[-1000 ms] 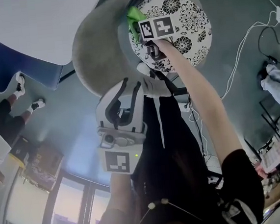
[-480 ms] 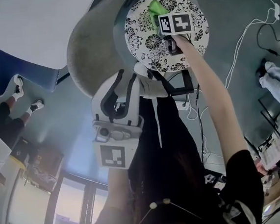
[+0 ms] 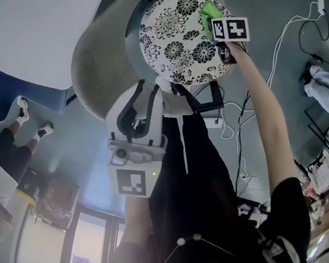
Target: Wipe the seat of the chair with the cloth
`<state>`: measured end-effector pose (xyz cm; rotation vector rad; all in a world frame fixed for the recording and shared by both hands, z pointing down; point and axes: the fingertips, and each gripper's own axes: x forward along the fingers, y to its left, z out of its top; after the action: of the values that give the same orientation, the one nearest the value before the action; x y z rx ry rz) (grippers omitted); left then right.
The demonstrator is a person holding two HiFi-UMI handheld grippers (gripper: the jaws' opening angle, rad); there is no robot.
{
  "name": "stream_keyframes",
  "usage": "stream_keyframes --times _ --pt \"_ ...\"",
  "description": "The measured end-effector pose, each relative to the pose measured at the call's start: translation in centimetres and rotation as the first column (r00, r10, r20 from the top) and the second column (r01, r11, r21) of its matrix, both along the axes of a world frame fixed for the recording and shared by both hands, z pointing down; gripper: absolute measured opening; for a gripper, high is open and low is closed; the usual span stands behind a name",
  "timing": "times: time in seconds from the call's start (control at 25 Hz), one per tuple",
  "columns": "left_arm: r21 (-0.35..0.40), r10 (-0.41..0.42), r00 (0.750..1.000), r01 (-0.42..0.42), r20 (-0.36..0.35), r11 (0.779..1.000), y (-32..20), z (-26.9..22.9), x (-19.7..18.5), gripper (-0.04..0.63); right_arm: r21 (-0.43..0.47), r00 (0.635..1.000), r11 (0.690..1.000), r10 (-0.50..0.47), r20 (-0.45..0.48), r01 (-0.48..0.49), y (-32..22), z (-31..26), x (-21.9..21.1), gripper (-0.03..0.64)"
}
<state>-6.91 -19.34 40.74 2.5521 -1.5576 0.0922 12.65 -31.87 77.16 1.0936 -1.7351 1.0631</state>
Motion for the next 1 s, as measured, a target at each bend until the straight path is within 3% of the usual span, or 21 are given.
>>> stream_keyframes --times 0.32,0.52,0.76,1.0 --pt "-0.006 0.021 1.0 -0.021 -0.001 1.0 -0.3 0.4 0.1 0.066 0.002 0.984 0.993 0.12 -0.13 -0.121 -0.6 0.1 9.0 0.046" --pt "-0.003 0.027 1.0 -0.027 -0.006 1.0 -0.6 0.3 0.3 0.066 0.011 0.973 0.982 0.189 -0.129 -0.189 -1.0 -0.7 11.6 0.046" --pt "0.004 0.028 0.999 -0.028 -0.016 1.0 -0.5 -0.1 0.6 0.066 0.013 0.989 0.993 0.121 -0.088 -0.12 0.1 -2.4 7.6 0.046" --pt "0.006 0.008 1.0 -0.008 -0.02 1.0 -0.4 -0.5 0.0 0.066 -0.054 0.998 0.998 0.039 0.043 -0.037 4.7 -2.5 -2.3 0.046"
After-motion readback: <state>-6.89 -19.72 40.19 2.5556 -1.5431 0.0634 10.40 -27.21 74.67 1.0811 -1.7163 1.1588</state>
